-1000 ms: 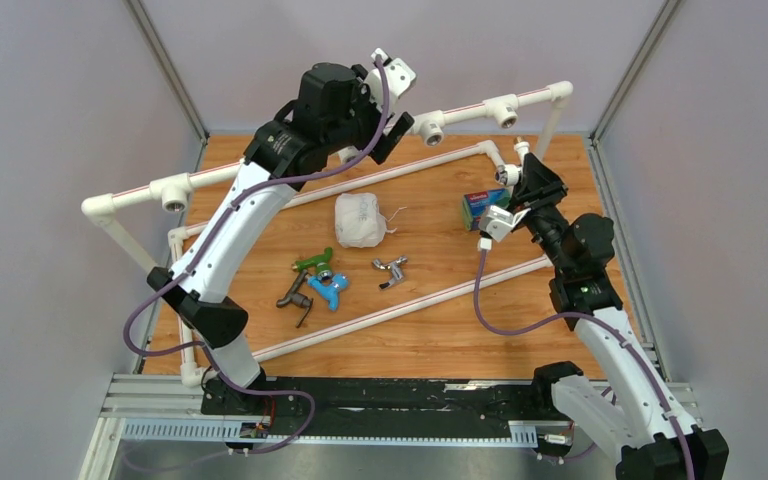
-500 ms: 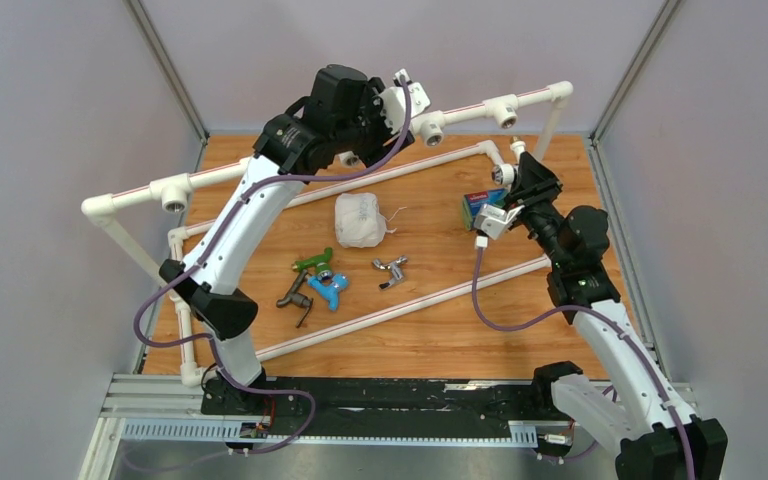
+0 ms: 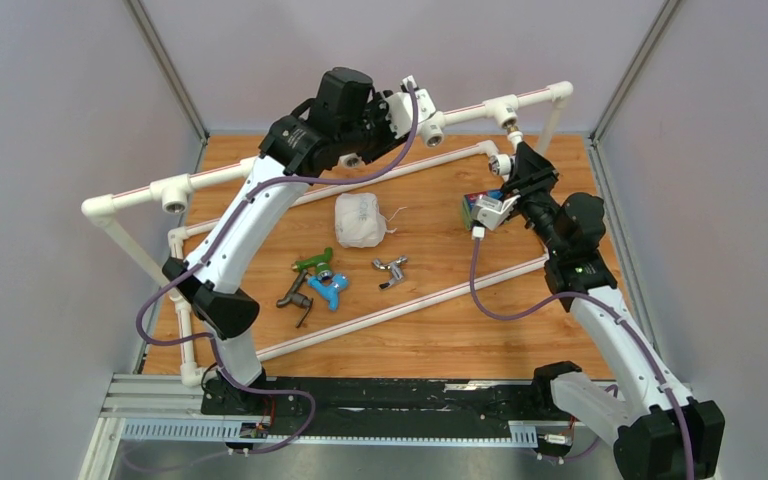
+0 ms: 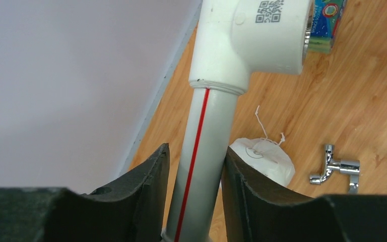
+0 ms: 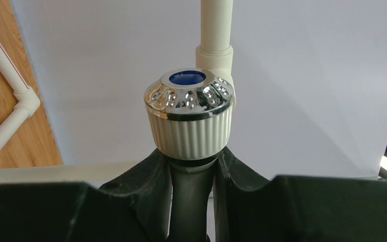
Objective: Install the water faucets
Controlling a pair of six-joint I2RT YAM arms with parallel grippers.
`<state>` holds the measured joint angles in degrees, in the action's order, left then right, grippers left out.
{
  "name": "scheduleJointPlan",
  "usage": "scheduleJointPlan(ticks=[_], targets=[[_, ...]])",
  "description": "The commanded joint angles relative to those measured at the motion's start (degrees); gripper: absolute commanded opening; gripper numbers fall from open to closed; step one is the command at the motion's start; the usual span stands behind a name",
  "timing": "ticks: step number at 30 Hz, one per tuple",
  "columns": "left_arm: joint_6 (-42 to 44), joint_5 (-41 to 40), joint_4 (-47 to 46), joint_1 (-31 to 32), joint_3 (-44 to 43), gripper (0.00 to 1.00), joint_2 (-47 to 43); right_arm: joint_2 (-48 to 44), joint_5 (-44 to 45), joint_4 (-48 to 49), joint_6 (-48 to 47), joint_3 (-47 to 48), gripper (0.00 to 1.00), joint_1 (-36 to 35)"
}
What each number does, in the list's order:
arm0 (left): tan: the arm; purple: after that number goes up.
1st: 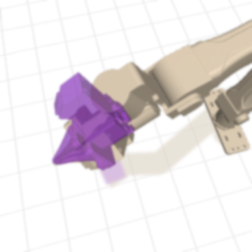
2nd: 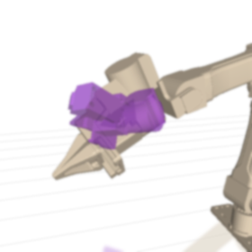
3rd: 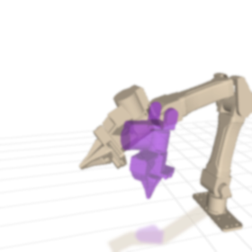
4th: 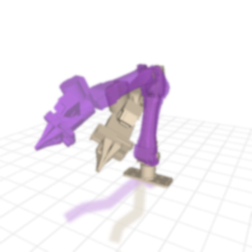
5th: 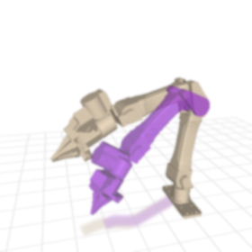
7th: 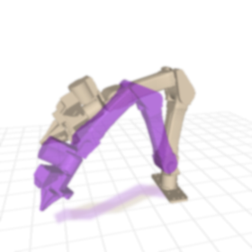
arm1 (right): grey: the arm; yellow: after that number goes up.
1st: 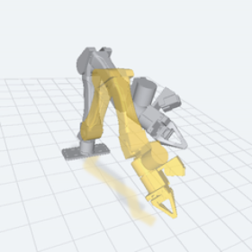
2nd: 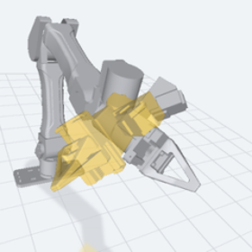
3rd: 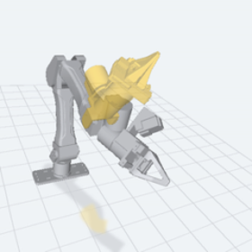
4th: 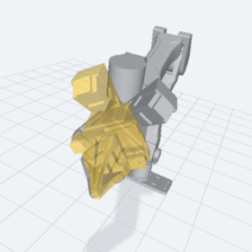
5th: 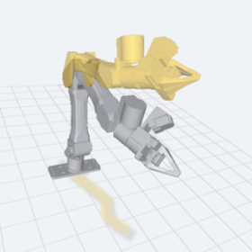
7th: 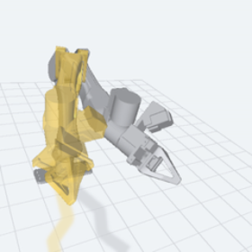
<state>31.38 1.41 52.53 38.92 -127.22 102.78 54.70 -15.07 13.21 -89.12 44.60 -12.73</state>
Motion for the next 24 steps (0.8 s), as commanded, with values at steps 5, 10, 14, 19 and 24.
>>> scheduleJointPlan(ticks=[5, 10, 14, 19, 24], targets=[[-1.5, 2.5, 2.9, 0.3, 1.6, 0.19, 1.1, 1.3, -1.2, 3.9, -2.6, 3.7, 0.0, -0.5], [-1.5, 2.6, 2.8, 0.3, 3.3, 0.01, 0.8, 1.0, -1.3, 4.2, -3.1, 4.4, 0.0, -0.8], [-1.5, 3.1, 2.9, 0.3, 4.0, 0.0, 0.5, 1.2, -1.0, 4.2, -3.3, 4.4, 0.0, -0.8], [-1.2, 4.6, 3.2, 0.3, 3.7, 0.0, 0.5, 2.3, -1.1, 3.0, -3.3, 4.6, 0.0, -0.9], [-1.9, 6.5, 3.0, 0.3, 2.9, 0.0, 0.8, 2.9, -0.4, 1.5, -3.9, 4.0, 0.0, -0.9]])
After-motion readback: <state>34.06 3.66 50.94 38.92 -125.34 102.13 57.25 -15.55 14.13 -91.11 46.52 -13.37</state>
